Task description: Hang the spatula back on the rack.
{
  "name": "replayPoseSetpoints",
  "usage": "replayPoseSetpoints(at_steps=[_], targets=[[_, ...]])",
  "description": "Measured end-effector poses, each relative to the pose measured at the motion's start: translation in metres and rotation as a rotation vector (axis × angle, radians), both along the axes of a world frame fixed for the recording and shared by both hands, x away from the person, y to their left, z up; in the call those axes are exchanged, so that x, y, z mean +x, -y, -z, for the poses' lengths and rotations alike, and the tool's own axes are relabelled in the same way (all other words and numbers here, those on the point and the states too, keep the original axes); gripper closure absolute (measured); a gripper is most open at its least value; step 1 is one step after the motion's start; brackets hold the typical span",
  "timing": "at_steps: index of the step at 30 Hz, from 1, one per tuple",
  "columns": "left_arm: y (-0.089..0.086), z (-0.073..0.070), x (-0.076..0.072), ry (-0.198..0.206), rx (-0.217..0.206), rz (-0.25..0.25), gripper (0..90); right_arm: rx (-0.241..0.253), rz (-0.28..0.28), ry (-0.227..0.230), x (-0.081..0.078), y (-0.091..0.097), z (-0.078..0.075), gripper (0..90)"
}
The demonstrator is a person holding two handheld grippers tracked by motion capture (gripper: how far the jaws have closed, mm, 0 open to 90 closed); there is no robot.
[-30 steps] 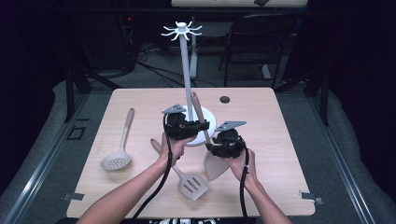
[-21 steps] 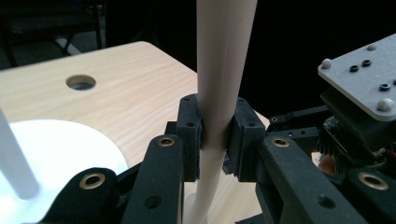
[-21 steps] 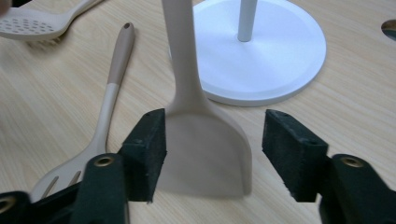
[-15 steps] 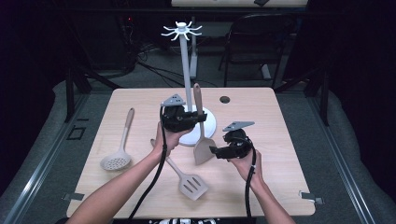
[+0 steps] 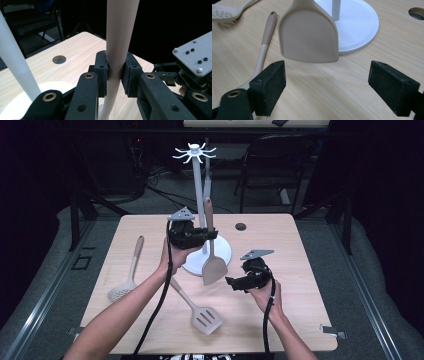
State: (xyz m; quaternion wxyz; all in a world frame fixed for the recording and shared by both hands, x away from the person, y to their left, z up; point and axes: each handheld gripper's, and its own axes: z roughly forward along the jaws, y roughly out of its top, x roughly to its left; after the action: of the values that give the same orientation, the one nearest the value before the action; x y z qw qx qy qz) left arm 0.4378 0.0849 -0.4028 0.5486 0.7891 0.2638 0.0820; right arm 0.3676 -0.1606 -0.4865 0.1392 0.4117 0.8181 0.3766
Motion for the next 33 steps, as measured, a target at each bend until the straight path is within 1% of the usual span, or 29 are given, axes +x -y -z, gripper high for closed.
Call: replayPoseSetpoints(at_steps=[4, 8, 9, 10, 11, 14, 17, 18, 19, 20, 21, 23, 25, 26, 29, 33], targets=[[-0.001, -0.004, 0.005, 0.009, -0.002, 0.009, 76.6, -0.007, -0.002, 0.001, 0.000, 0.001, 0.001, 13.4], [-0.002, -0.009, 0.009, 0.017, 0.018, 0.009, 76.7, -0.010, -0.002, -0.001, 0.001, 0.001, 0.002, 13.4], [-0.003, -0.010, 0.010, 0.016, 0.016, 0.011, 76.6, -0.006, -0.002, 0.001, 0.001, 0.001, 0.002, 13.1], [-0.003, -0.011, 0.011, 0.018, 0.021, 0.014, 76.7, -0.012, -0.004, -0.002, 0.001, 0.001, 0.002, 12.7], [-0.003, -0.012, 0.012, 0.019, 0.020, 0.013, 76.6, -0.015, -0.004, -0.006, 0.001, 0.001, 0.002, 11.6], [-0.004, -0.017, 0.015, 0.029, 0.029, 0.017, 76.6, -0.019, 0.000, -0.011, 0.002, -0.001, 0.003, 3.8], [-0.005, -0.022, 0.017, 0.033, 0.034, 0.018, 76.6, -0.037, -0.005, -0.021, 0.002, -0.001, 0.004, 0.1], [-0.006, -0.023, 0.018, 0.034, 0.029, 0.016, 76.6, -0.037, -0.001, -0.019, 0.002, -0.002, 0.004, 0.0], [-0.006, -0.025, 0.019, 0.036, 0.029, 0.017, 76.6, -0.054, -0.005, -0.021, 0.002, -0.002, 0.004, 0.0], [-0.006, -0.027, 0.020, 0.041, 0.025, 0.017, 76.6, -0.060, -0.001, -0.018, 0.002, -0.003, 0.004, 0.0], [-0.007, -0.029, 0.021, 0.041, 0.026, 0.016, 76.6, -0.057, -0.005, -0.021, 0.002, -0.003, 0.005, 0.0], [-0.006, -0.032, 0.022, 0.046, 0.027, 0.018, 76.6, -0.069, -0.006, -0.021, 0.002, -0.004, 0.005, 0.0], [-0.006, -0.035, 0.023, 0.050, 0.030, 0.022, 76.6, -0.065, -0.006, -0.022, 0.002, -0.004, 0.006, 0.0], [-0.006, -0.037, 0.024, 0.052, 0.025, 0.021, 76.6, -0.065, -0.010, -0.024, 0.002, -0.004, 0.006, 0.0], [-0.006, -0.041, 0.027, 0.058, 0.024, 0.021, 76.6, -0.073, -0.011, -0.030, 0.003, -0.003, 0.007, 0.0], [-0.005, -0.047, 0.029, 0.063, 0.025, 0.024, 76.6, -0.067, -0.012, -0.032, 0.003, -0.003, 0.008, 0.0]])
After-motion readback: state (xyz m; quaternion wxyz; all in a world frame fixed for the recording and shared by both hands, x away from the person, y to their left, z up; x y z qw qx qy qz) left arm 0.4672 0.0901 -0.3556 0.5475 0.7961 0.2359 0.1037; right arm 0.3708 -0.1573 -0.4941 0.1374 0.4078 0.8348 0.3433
